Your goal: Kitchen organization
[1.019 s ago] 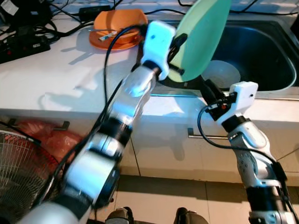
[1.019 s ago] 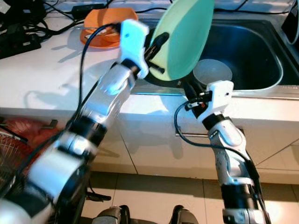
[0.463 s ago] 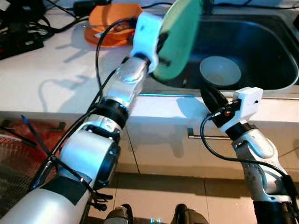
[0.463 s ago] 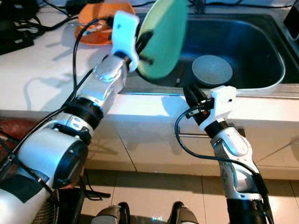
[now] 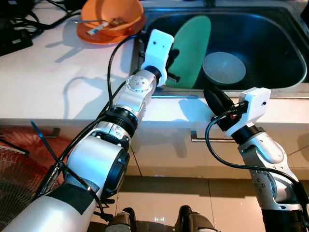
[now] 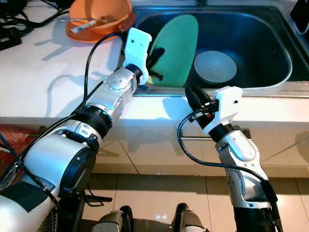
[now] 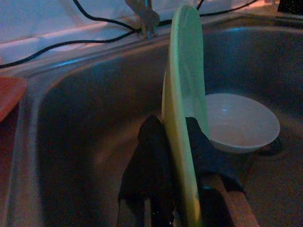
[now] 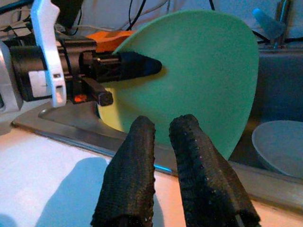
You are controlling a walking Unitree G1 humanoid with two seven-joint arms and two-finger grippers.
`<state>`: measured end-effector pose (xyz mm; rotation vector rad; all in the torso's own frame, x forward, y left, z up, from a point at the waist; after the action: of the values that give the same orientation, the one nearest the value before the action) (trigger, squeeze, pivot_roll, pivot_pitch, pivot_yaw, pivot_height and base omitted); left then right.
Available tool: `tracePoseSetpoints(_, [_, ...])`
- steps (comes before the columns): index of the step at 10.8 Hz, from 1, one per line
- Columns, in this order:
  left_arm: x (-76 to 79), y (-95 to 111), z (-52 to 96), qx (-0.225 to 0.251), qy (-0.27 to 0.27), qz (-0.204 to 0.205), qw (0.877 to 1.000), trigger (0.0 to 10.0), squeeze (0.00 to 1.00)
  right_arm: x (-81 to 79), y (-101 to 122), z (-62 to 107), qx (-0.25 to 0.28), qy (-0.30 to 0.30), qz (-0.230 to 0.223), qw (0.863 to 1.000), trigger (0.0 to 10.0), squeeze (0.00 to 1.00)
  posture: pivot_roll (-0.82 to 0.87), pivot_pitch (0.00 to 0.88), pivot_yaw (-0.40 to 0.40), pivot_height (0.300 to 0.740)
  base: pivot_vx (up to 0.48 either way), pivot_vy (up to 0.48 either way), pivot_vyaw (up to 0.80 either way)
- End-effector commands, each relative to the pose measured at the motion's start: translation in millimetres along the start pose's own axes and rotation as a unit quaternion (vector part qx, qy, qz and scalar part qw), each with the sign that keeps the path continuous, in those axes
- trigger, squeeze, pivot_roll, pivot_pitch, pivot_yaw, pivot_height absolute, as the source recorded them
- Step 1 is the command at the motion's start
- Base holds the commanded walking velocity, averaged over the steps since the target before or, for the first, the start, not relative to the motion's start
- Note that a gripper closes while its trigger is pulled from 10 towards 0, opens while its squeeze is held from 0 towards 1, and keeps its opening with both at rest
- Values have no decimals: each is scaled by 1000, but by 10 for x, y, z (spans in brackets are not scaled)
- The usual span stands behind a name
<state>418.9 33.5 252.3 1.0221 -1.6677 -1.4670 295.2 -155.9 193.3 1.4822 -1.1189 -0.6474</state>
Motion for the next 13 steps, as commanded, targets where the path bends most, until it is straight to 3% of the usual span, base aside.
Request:
tracePoseSetpoints(1, [20, 85, -30, 5, -4, -6, 1000, 10000, 0, -19, -346, 125, -85, -10, -32, 996, 10000, 0, -81, 292, 70, 740, 0, 0, 0])
tracePoseSetpoints(8, [70, -82, -14, -33, -7, -21, 999, 10000, 0, -79, -378, 149, -93, -5, -40, 995, 10000, 0, -78, 302, 73, 740, 0, 0, 0])
tracePoseSetpoints(9, [48, -67, -16, -32, 0, -20, 999, 10000, 776, -76, -378, 144, -92, -5, -40, 995, 10000, 0, -76, 302, 73, 740, 0, 0, 0])
tracePoseSetpoints(10, [33, -55, -17, -32, 3, -20, 999, 10000, 1000, -72, -379, 137, -92, -4, -41, 995, 10000, 0, -74, 300, 72, 740, 0, 0, 0])
tracePoseSetpoints(12, [28, -60, -16, -33, 6, -21, 999, 10000, 1000, -75, -385, 137, -93, -4, -42, 995, 10000, 0, -74, 298, 72, 740, 0, 0, 0])
tracePoseSetpoints(13, [27, -62, -15, -34, 5, -24, 999, 10000, 51, -80, -388, 133, -93, -3, -42, 995, 10000, 0, -72, 294, 72, 740, 0, 0, 0])
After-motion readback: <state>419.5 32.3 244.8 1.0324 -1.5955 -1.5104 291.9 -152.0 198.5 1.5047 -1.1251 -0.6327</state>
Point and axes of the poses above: a point about 5 cm out from each wrist's last joint towards the gripper, its own z axis pointing back from the gripper into the wrist, its own y axis along the axis of the wrist's last joint, x = y × z, the point moved 1 cm from there along -z, pointing out of the wrist towards the gripper, and after that the axes turned 10 degrees about z, right-handed, at the moved point
